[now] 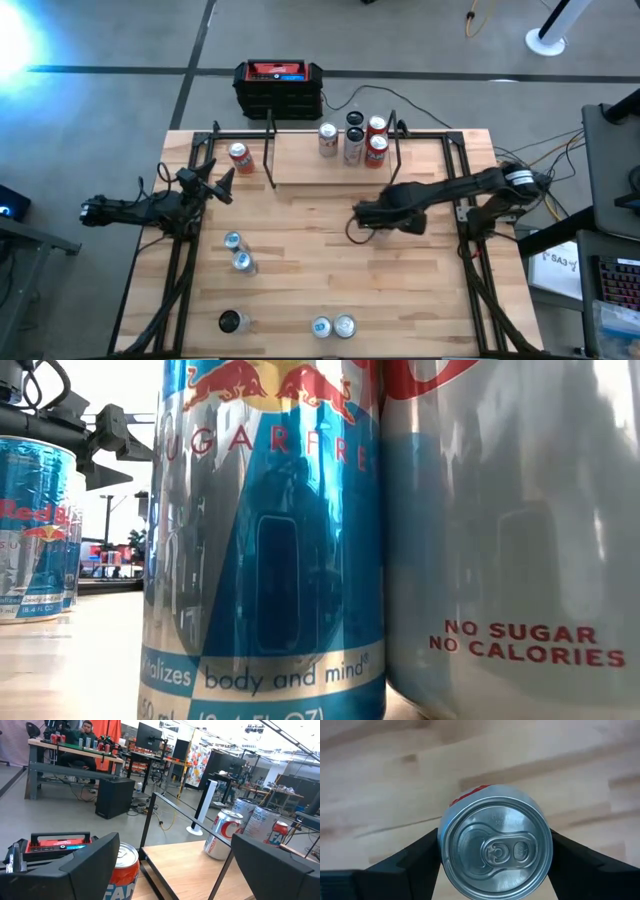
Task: Place canned beverage on shelf
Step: Put the top silver soda can on the shelf aligned with the other silver soda can
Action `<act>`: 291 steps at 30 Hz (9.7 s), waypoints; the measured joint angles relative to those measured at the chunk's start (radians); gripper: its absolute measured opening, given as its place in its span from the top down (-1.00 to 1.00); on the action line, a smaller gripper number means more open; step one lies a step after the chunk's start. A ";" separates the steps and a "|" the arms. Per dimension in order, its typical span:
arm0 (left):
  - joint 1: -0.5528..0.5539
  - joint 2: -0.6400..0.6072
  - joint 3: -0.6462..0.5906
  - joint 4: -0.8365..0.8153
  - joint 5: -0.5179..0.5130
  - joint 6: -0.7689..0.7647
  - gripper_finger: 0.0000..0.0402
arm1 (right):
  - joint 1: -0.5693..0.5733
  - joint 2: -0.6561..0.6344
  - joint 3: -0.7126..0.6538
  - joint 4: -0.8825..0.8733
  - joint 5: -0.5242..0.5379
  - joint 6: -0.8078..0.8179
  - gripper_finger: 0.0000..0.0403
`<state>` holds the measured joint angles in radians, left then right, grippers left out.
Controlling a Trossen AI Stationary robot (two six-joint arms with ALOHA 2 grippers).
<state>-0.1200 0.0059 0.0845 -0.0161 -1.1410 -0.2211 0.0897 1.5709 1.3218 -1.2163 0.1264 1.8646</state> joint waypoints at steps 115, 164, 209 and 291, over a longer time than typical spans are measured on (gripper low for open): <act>0.000 0.001 0.000 0.000 0.000 0.000 -0.84 | -0.103 0.542 0.703 0.057 0.060 0.055 -0.62; 0.000 0.001 0.000 0.000 0.000 0.000 -0.84 | -0.103 0.545 0.645 0.102 0.033 0.020 -0.84; 0.000 0.001 0.000 0.000 0.000 0.000 -0.84 | -0.282 0.537 0.857 -0.131 0.024 -0.357 -0.58; 0.000 0.001 0.000 0.000 0.000 0.000 -0.84 | -0.173 0.583 0.838 -0.008 0.745 -0.517 -0.86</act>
<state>-0.1199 0.0067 0.0845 -0.0158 -1.1412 -0.2211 -0.0833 2.1536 2.1602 -1.2244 0.8715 1.3473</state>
